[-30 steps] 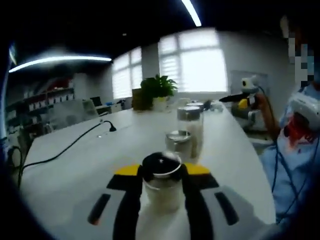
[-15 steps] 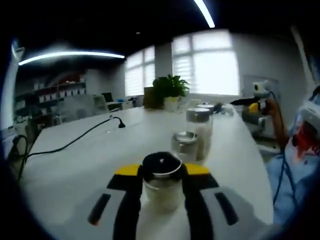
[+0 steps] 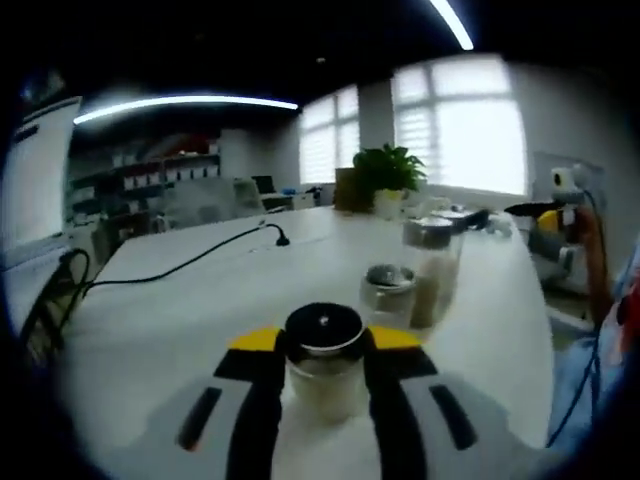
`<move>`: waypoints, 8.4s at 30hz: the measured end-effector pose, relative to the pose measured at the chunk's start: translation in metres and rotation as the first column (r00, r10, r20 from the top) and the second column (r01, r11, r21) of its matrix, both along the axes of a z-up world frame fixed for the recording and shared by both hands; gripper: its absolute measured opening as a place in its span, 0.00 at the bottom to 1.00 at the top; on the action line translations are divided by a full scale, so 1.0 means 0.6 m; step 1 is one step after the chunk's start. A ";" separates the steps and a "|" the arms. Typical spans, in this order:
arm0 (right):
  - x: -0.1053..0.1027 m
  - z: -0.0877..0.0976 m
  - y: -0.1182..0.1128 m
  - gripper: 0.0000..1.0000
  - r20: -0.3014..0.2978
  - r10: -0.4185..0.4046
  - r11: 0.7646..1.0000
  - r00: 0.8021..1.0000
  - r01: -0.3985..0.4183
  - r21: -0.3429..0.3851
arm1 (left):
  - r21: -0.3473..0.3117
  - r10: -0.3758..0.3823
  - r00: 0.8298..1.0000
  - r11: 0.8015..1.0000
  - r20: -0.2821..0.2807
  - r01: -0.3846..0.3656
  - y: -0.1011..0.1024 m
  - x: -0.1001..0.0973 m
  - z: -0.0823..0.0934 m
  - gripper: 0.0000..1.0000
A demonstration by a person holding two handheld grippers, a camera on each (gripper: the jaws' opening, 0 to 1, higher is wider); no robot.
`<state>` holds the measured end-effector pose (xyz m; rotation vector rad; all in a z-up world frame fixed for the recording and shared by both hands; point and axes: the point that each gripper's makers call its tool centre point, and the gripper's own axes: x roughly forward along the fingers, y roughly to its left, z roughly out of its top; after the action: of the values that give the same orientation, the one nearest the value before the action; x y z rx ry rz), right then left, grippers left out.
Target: Rotate the seasoning bottle until the label or dispensing opening points toward the visible target arrow and the bottle remains upright within the marked orientation range
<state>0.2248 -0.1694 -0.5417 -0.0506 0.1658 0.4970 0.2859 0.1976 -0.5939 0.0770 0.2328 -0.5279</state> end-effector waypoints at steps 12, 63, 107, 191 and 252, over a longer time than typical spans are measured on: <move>-0.001 -0.007 -0.002 0.96 -0.022 -0.003 1.000 1.000 0.004 0.013 | -0.011 0.198 0.980 0.980 0.014 -0.198 0.002 0.005 0.002 0.32; 0.005 -0.033 0.005 0.94 -0.082 0.011 1.000 0.997 -0.010 0.013 | -0.078 0.239 0.961 0.970 0.142 -0.230 0.015 -0.019 0.043 0.55; 0.012 -0.041 0.000 0.94 -0.097 0.001 1.000 0.995 0.000 0.005 | -0.334 -0.083 0.996 0.940 -0.026 0.069 -0.014 0.023 0.019 0.34; 0.018 -0.030 -0.021 0.99 -0.086 -0.057 0.995 0.995 0.064 0.081 | -0.016 -0.055 0.972 0.998 0.228 0.060 0.002 0.001 0.082 0.44; 0.017 -0.045 -0.015 0.97 -0.119 -0.045 0.998 0.992 0.051 0.045 | -0.125 -0.197 0.978 0.971 0.062 0.203 -0.025 0.014 0.012 0.34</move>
<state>0.2347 -0.1785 -0.5685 0.0297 0.2699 0.4562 0.2942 0.1824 -0.5867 -0.0140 0.1422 -0.7403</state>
